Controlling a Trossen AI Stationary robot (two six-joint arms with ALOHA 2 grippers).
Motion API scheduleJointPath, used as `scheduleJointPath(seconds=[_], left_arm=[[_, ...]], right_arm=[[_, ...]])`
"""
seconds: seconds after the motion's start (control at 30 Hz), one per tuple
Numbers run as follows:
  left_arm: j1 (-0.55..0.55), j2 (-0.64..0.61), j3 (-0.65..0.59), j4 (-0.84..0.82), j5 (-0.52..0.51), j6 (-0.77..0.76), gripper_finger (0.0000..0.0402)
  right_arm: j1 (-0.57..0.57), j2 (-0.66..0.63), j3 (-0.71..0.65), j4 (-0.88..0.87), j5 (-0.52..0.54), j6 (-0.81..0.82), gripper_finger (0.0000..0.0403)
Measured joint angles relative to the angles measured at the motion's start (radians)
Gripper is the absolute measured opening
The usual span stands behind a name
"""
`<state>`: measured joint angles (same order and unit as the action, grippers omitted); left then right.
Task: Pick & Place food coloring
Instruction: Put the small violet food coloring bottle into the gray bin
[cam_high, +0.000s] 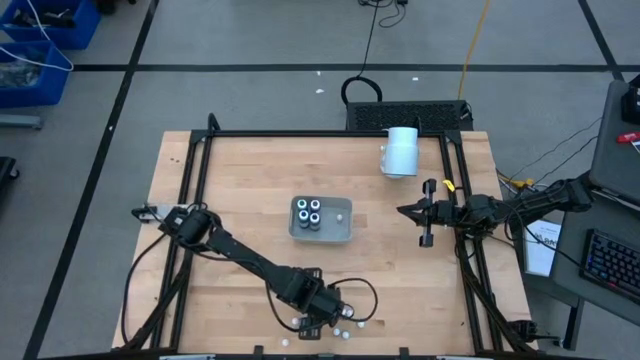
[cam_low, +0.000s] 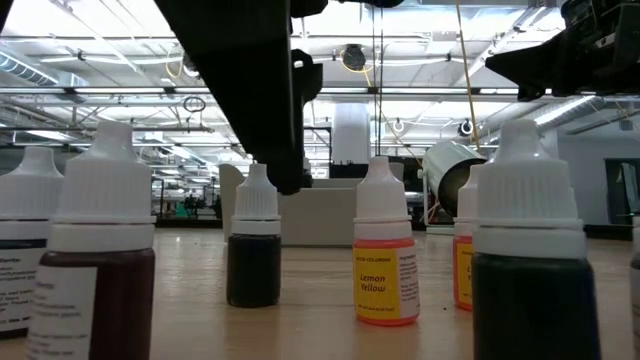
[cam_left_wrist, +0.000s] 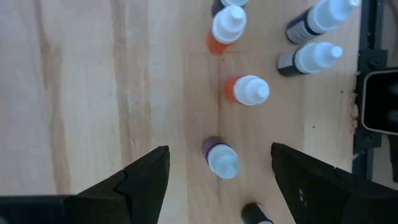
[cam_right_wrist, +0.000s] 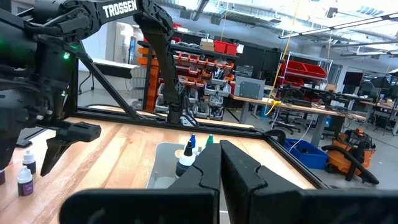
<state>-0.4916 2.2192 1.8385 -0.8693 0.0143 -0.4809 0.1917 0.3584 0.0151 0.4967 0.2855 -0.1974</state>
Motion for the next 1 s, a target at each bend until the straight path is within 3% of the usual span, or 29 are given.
scheduleJointPath(seconds=[1.0], left_arm=[[-0.013, 0.048, 0.0, 0.002, -0.022, -0.036, 0.0282]], right_arm=[[0.0, 0.0, 0.0, 0.0, 0.0, 0.026, 0.0]])
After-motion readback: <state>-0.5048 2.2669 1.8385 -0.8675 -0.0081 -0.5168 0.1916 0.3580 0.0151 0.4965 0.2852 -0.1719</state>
